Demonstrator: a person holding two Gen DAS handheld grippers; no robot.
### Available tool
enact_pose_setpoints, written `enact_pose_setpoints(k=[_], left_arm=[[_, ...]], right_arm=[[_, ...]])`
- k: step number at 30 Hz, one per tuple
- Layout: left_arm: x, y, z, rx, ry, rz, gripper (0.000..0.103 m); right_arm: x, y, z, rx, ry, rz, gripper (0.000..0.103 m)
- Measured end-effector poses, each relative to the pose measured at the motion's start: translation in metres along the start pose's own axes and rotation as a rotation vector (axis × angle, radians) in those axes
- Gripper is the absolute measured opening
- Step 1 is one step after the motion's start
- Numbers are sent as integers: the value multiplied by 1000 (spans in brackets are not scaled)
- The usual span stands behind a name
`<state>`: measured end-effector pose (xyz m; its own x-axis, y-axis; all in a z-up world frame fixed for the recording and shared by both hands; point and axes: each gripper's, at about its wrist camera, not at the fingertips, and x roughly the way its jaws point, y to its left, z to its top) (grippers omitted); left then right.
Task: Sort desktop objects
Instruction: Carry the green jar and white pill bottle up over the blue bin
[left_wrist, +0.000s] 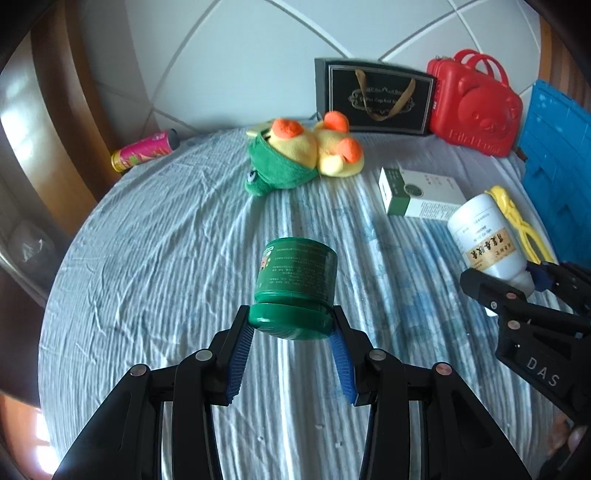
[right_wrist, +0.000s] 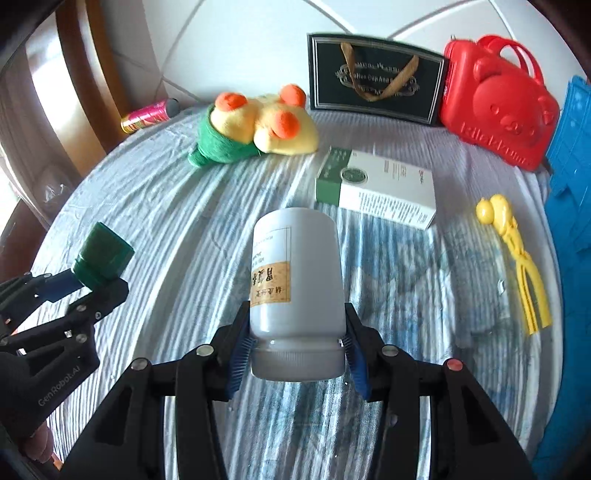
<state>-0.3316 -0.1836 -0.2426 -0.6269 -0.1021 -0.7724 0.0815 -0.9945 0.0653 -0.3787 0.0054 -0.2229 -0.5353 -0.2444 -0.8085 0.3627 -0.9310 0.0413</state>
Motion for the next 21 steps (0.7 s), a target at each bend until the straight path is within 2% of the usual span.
enact_pose_setpoints(k=[6,12,17,21], left_arm=[[-79,-6,13,-6,-134,1,41],[-150,-17,32,23,-292,-71,41],[-206,-53,45,53,-387,-167,41],[-244,-107,49,104,-434,-258,41]], right_arm=[[-93,24,13,-24,-198,-53,46],[-192,33,12,-1,-377,-174,46],[-265,15,-4,54,-476,-304,46],[-319,-22,-27,127,-539,-403,46]])
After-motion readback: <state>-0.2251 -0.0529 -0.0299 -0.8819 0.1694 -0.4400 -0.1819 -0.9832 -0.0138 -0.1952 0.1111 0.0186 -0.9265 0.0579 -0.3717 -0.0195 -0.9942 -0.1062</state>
